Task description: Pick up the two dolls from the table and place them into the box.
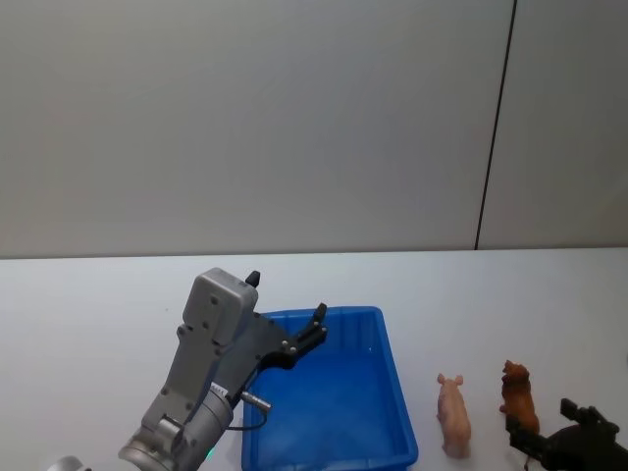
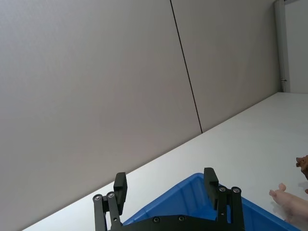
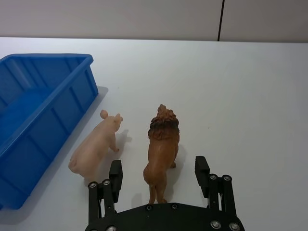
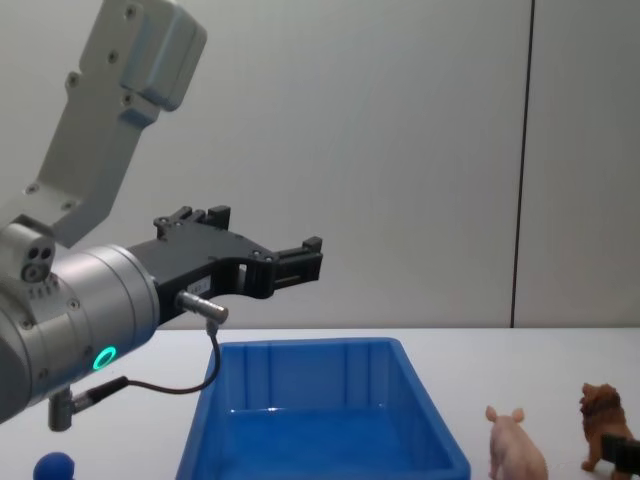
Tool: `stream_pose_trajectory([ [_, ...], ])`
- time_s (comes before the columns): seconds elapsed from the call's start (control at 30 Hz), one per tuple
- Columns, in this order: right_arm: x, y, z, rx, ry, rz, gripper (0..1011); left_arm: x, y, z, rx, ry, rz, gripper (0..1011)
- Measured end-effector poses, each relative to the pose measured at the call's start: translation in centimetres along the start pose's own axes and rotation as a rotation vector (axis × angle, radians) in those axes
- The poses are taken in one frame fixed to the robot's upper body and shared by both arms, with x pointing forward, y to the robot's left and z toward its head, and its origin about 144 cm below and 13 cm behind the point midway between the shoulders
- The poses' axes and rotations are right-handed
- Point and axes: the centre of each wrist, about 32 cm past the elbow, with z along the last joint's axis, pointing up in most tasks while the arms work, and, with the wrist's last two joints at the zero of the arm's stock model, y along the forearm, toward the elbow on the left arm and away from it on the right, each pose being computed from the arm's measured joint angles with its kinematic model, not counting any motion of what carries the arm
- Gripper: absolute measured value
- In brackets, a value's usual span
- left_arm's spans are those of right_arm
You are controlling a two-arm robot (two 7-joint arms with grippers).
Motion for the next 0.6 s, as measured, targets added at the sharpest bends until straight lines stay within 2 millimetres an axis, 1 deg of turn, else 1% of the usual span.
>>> stream_pose_trajectory([
  [0.23,-0.16,0.51,-0.22,-0.030,0.028,0.007,779,0.00,0.00,0.00,0.000,0.000,0.000,1003],
  [0.27,-0.16,0.51,-0.22,-0.030,0.028,0.007,740,0.00,0.00,0.00,0.000,0.000,0.000,1003],
  [0.33,-0.18,0.61,-0.27,-0.040,0.035,0.008,704,0.00,0.00,0.00,0.000,0.000,0.000,1003],
  [0.37,-0.20,0.68,-0.29,-0.046,0.040,0.009,641,0.00,0.00,0.00,0.000,0.000,0.000,1003],
  [0.43,-0.22,0.77,-0.32,-0.053,0.046,0.011,601,0.00,0.00,0.00,0.000,0.000,0.000,1003],
  [0.57,-0.24,0.88,-0.35,-0.062,0.057,0.013,459,0.00,0.00,0.00,0.000,0.000,0.000,1003],
  [0.6,-0.24,0.88,-0.35,-0.062,0.057,0.013,459,0.00,0.00,0.00,0.000,0.000,0.000,1003],
])
